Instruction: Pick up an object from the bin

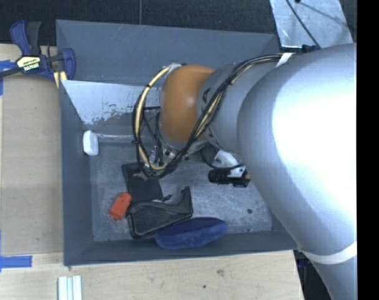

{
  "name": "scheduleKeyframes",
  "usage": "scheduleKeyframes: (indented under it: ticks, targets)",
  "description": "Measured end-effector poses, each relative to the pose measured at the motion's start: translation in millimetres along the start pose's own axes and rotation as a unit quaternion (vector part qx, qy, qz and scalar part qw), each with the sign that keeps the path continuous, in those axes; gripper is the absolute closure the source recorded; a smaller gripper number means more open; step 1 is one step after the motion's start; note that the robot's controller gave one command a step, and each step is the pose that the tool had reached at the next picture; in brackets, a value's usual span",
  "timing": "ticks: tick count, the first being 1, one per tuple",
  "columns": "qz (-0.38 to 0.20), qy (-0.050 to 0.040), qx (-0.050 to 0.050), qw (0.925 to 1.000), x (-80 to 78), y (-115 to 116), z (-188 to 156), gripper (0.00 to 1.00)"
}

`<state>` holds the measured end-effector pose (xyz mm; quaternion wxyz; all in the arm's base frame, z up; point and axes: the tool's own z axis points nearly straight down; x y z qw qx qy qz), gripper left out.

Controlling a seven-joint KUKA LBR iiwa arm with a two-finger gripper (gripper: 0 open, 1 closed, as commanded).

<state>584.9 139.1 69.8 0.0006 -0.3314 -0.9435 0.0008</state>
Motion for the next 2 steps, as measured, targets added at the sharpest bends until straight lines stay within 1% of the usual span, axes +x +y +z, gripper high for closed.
scheduleKeyframes:
  ticks: [1,2]
  targets:
    - [0.0,-0.0019,-0.003,1.0,-1.4,0.4,-21.1,1.0]
    - [-0.001,-0.0029,-0.004,1.0,-3.4,1.0,-93.6,1.0]
